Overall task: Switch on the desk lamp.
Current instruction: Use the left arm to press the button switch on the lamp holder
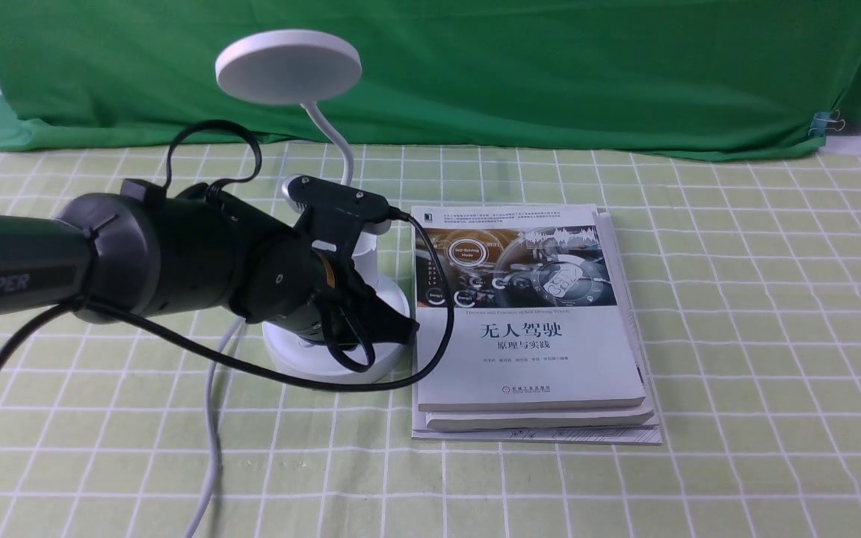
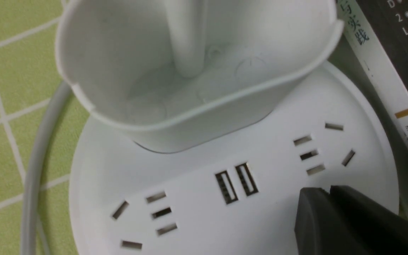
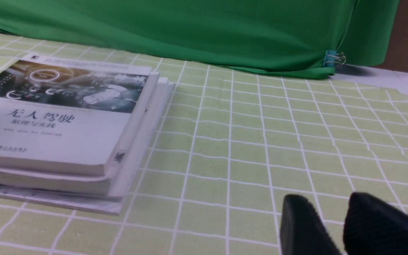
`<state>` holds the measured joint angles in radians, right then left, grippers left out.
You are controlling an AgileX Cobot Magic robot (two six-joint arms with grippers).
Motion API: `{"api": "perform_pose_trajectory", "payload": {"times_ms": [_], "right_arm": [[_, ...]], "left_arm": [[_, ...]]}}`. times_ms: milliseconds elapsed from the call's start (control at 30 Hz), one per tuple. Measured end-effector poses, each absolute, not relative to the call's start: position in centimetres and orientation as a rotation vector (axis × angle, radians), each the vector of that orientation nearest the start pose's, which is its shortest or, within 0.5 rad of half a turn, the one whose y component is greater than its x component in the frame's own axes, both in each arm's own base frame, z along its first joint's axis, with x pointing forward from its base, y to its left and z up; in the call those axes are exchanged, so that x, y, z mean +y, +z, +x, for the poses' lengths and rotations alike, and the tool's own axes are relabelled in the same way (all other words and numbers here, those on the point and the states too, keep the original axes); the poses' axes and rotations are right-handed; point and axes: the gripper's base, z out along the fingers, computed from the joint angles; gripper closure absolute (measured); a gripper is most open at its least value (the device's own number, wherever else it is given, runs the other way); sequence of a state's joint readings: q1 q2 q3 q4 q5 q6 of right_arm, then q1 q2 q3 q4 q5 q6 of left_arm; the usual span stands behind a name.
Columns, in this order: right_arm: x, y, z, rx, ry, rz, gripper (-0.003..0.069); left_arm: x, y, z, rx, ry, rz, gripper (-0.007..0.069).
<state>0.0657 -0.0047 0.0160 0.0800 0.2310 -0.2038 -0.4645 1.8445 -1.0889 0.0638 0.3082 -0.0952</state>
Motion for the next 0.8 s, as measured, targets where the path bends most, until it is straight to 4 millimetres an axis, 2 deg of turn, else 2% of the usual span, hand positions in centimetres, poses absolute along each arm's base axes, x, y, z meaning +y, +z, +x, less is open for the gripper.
{"api": "perform_pose_trajectory", "payload": {"times_ms": [800], "right_arm": [[0.53,18.71,5.54,1.716,-0.029,-0.179,0.0417]], "left_arm": [[-16.45,17.49,33.27,2.521,-0.162,0.537,0.0606]]}}
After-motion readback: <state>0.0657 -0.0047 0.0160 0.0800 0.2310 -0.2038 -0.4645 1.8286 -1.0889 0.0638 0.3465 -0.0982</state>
